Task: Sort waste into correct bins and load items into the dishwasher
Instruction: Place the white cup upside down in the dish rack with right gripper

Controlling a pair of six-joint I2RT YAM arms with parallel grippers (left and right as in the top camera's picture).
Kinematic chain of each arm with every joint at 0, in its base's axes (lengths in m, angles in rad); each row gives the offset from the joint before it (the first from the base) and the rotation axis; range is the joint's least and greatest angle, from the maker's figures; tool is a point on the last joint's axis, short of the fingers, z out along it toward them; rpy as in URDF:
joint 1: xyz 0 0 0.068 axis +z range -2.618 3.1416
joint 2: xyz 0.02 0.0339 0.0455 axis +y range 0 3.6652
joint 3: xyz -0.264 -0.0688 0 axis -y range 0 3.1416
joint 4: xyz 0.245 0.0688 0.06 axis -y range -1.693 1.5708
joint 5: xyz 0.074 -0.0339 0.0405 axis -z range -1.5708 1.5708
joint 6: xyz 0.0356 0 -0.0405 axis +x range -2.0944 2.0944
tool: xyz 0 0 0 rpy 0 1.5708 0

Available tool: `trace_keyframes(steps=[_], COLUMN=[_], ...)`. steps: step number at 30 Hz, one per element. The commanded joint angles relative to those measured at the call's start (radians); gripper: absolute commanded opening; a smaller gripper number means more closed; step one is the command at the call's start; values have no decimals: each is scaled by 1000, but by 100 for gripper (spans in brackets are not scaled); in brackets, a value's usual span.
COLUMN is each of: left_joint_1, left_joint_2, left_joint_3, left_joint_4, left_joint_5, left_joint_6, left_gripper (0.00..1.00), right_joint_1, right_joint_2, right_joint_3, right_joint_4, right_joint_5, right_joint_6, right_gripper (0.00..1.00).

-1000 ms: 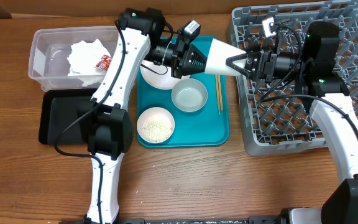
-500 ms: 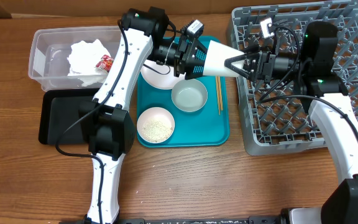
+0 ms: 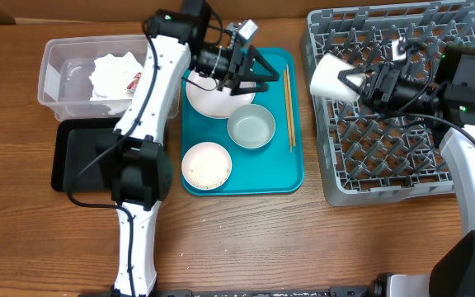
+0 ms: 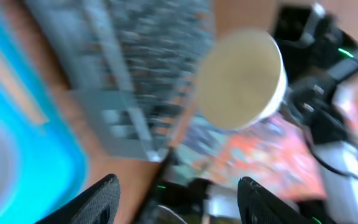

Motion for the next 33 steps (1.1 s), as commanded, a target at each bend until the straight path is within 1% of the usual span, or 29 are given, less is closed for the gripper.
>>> trace_keyframes(steps=[1,3,8,10,13,16,22,33], left_joint_1=[-2,-12,-47,-60,-73,-80,-81,-81], left_joint_2=[-37,-37,-37,-37,-37,-37,-37,-37], left_joint_3=[64,117,269,312,346,348,348,348], left_joint_4=[-5,-37,-123,-146,-166,-181,-212,-219], left_joint_5=[-311,-473,-802,-914,-1041,-1105,-1177,-1191], left_joint_6=[-104,-117,-133,-154,-166,-169,-168,-168], left_gripper=[63,63,66,67,68,68,68,68], right_joint_1=[26,54,149,192,245,270,272,272], right_joint_2=[-26,-37,-38,-38,-36,-13,51,198], right_joint_3=[58,119,315,364,378,370,337,299], right_joint_4=[-103,-248,-599,-694,-802,-887,-941,-937], right_joint_5=[213,365,745,851,994,1099,1110,1131], right_joint_6=[-7,-31,-51,-36,31,93,109,108], right_gripper=[43,43,43,43,43,43,43,43])
